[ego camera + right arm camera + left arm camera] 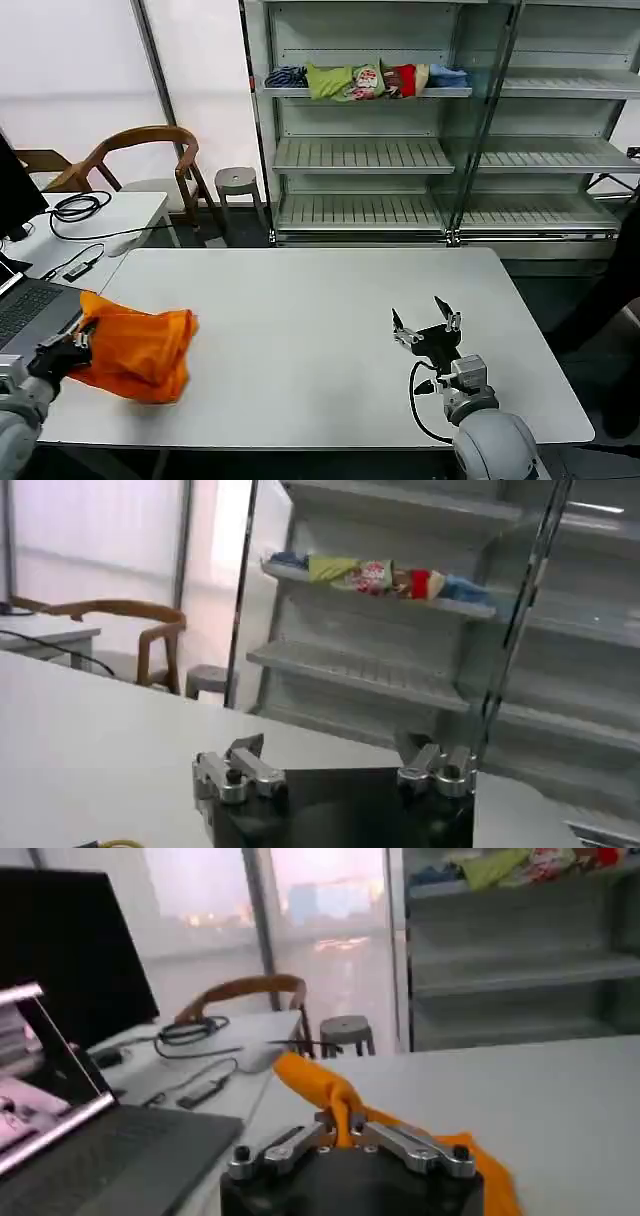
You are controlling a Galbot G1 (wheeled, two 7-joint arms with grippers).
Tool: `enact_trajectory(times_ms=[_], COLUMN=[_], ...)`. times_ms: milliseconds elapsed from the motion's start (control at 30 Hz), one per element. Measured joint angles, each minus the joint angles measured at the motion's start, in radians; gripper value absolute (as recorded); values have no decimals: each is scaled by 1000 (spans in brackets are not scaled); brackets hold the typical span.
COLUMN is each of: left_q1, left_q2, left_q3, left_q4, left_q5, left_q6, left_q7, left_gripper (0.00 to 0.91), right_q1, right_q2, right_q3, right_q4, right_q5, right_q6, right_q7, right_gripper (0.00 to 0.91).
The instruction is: Fold and organize the clothes.
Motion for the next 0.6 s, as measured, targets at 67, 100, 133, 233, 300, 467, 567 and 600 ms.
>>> enact_trajectory(times_ms=[67,100,133,233,300,467,567,600], left_q1=[8,12,17,33,37,33,30,30], left_q2=[19,27,35,52,55,33,-8,-23], left_q3=[-24,-33,-41,-61,-67,-25,60,96], left_q4=[-14,-21,-24,-41,-59,-137,-197,-214], left_q5=[0,0,2,10,14,53,120,148], left_q6=[3,4,5,7,11,15,10,6], left_q7=[7,12,14,17,15,-15,-43,-52], left_gripper=[20,20,20,20,20,20,20,20], right_q1=[-3,-4,-6,-16,-23,-44,-60,-66], right_q2=[0,-1,-2,-5,-7,-13,-16,-16], right_q3=[3,5,7,17,25,48,65,71], right_q4=[1,2,3,7,12,24,31,34], right_q5=[0,0,0,0,0,0,0,0], right_q6=[2,3,5,8,8,7,6,5], right_q7=[-1,-1,-2,-4,-4,-3,-2,-2], right_gripper=[907,907,907,907,907,907,907,907])
